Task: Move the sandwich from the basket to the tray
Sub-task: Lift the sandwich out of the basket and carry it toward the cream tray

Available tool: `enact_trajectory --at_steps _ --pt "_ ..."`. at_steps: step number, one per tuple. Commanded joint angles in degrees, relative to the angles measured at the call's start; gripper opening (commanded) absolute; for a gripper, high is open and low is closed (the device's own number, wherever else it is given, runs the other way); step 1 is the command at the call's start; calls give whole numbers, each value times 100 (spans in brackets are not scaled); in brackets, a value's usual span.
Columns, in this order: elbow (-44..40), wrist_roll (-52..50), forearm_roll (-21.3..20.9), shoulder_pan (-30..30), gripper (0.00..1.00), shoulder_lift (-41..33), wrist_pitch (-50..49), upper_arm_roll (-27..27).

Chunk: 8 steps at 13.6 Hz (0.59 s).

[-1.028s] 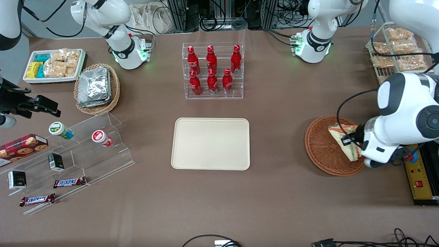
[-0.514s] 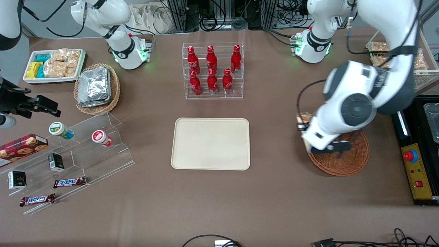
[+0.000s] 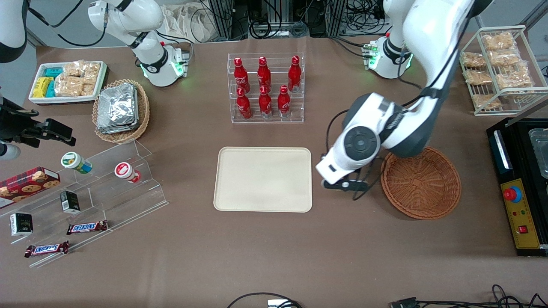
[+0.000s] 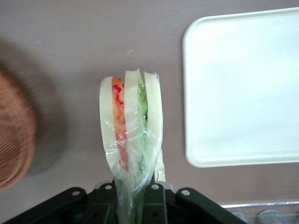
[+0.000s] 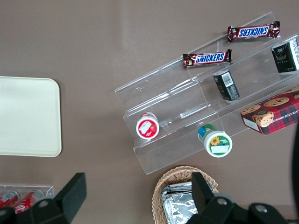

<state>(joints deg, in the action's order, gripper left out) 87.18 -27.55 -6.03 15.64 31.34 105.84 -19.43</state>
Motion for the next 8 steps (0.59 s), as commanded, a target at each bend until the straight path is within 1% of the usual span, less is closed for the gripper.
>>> enact_trajectory --at_steps 1,4,6,8 --pt "-438 57 32 377 0 564 480 62" --pt "-545 4 14 712 0 996 866 70" --pt "-536 4 23 739 0 1198 1280 70" --pt "-518 4 -12 774 0 1322 1430 70"
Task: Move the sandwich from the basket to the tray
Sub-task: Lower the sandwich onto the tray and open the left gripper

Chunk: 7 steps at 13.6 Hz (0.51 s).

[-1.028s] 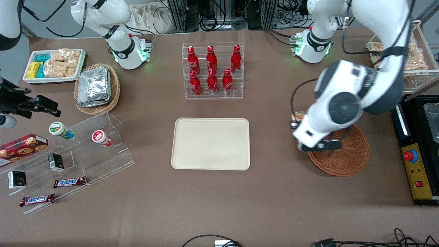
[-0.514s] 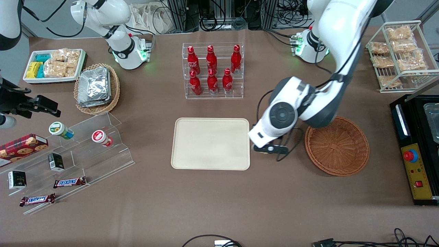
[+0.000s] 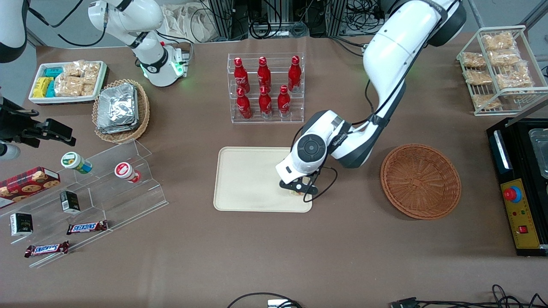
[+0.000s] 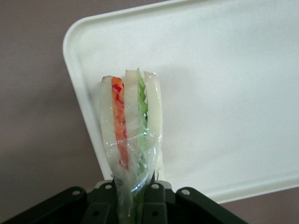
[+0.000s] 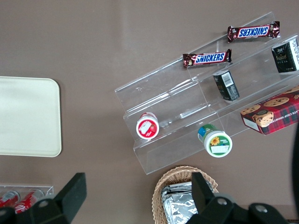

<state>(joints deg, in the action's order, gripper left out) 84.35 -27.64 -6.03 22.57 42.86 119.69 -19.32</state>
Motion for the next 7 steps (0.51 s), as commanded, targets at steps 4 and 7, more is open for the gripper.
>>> enact_trajectory --at_steps 4,7 --pt "-243 -249 49 81 8 266 168 60" --pt "-209 -549 49 81 19 319 502 60"
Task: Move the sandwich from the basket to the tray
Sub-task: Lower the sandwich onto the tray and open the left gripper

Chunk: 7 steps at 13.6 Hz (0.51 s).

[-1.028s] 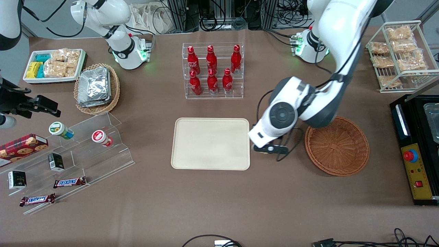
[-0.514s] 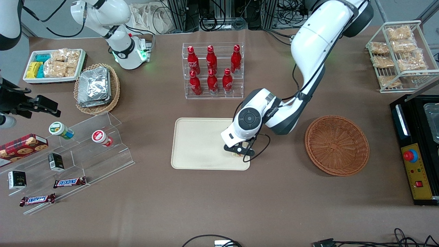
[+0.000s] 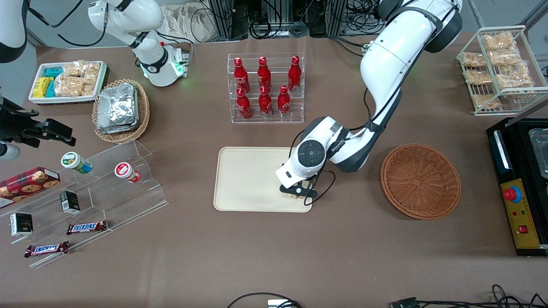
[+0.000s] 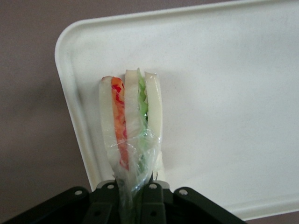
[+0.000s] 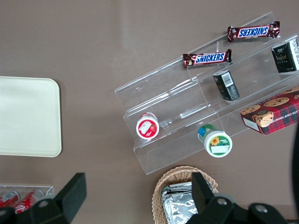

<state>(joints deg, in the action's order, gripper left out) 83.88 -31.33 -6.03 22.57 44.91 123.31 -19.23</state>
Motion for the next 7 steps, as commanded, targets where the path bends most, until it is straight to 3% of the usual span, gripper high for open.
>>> enact_trajectory --at_steps 1,3,4,7 --pt "-162 -181 49 81 23 132 184 51" --pt "-153 -163 23 73 49 115 176 51" --pt "-153 -111 -21 73 99 106 184 51" --pt "-162 -172 -30 55 100 -34 106 51"
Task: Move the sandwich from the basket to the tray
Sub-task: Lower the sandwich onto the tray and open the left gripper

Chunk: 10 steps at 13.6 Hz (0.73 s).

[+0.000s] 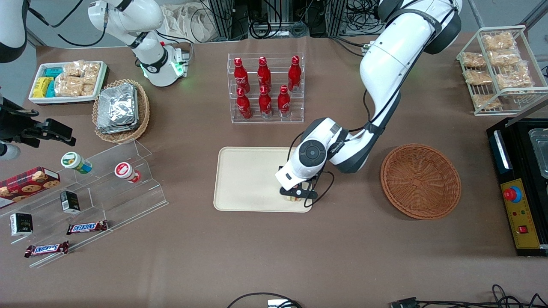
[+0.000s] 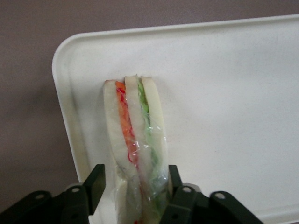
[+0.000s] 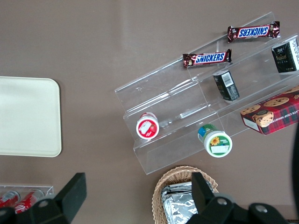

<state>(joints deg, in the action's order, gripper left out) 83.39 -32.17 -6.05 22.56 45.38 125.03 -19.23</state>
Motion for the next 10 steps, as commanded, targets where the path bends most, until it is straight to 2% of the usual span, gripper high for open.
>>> enact_trajectory --at_steps 1,3,6,7,9,10 --pt "-104 -62 -2 29 100 -195 -92 51" --pt "-104 -70 -2 2 100 -467 -512 51" --pt "10 -44 25 -111 100 -1143 -1819 68" --pt "158 0 16 -251 100 -1363 -2146 68" --pt "780 61 33 -690 100 -1907 -2211 42" --pt "1114 61 33 -718 100 -2206 -2185 68"
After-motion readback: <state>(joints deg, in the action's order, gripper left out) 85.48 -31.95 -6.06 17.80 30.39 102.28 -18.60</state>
